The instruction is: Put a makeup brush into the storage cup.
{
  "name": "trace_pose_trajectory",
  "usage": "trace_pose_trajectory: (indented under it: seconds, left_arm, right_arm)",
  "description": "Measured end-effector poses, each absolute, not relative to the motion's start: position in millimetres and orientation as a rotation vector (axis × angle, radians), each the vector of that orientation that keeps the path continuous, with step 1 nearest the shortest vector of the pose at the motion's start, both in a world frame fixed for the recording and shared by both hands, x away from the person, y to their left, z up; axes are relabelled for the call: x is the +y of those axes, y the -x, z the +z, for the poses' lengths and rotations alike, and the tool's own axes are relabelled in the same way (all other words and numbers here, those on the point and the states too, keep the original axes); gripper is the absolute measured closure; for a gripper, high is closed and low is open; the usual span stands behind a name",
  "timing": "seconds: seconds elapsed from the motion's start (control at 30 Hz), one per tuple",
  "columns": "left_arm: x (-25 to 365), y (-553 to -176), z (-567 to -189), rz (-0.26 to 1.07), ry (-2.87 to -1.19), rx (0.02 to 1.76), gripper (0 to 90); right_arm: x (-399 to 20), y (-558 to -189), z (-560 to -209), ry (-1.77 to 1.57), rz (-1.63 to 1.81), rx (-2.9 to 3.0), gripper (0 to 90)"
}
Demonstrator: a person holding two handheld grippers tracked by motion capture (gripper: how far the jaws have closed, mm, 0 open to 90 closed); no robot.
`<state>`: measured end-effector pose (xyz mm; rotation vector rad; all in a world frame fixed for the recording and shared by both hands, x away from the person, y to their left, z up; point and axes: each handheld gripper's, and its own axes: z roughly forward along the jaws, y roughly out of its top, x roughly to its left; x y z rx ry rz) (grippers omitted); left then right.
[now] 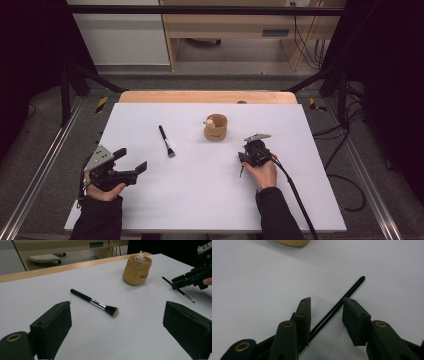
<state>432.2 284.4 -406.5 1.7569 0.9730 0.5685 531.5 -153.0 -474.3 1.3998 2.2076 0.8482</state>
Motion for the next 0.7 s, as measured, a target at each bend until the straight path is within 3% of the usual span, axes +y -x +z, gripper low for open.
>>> trace_pose_trajectory:
  seconds: [0.33, 0.7]
  left_arm:
    - [284.1, -432.0, -406.3, 0.571, -1.758, 0.972, 7.7]
    - [283.1, -431.8, -406.3, 0.571, -1.76, 0.971, 7.8]
  right_arm:
    - [-154.1, -531.2, -472.8, -1.399, 0.85, 2.228, 74.1]
    - [-158.0, -530.7, -468.7, -1.394, 0.825, 2.249, 80.9]
